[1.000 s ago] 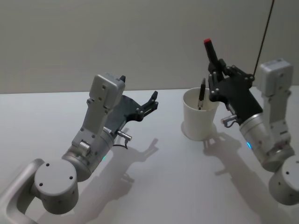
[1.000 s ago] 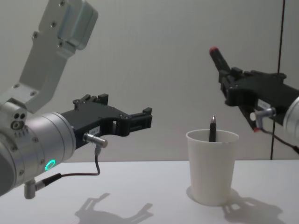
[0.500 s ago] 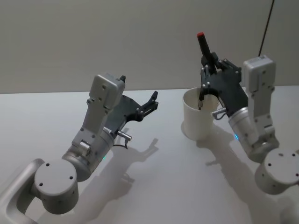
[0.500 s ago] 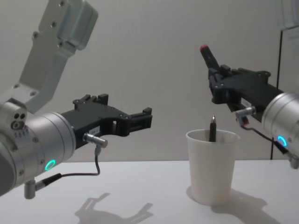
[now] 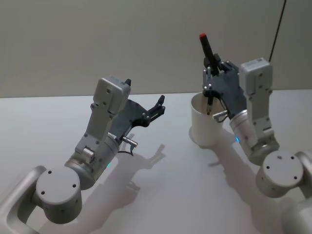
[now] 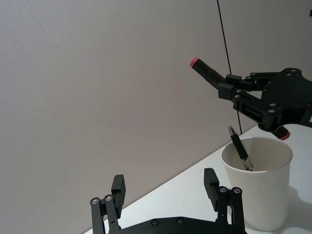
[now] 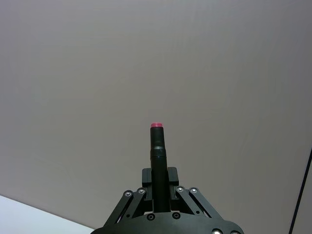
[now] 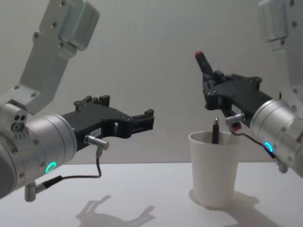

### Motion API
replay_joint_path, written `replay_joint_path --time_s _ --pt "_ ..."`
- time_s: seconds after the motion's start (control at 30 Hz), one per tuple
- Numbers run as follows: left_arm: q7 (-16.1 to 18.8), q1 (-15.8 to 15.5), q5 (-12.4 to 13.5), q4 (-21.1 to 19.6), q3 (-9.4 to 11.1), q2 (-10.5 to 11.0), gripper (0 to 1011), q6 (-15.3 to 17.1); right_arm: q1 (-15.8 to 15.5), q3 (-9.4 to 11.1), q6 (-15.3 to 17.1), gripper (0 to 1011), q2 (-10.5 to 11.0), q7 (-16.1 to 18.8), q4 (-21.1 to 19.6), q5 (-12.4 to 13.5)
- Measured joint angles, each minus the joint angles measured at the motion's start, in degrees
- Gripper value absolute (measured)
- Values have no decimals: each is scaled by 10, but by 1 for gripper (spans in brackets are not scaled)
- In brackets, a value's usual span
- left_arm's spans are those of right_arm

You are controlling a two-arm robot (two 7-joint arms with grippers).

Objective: Place the pen into the pen holder.

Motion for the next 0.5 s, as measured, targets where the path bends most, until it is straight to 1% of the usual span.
replay_joint_path --time_s 0.5 --pt "0 0 0 0 0 0 1001 0 24 -7 -37 169 -15 -10 61 -20"
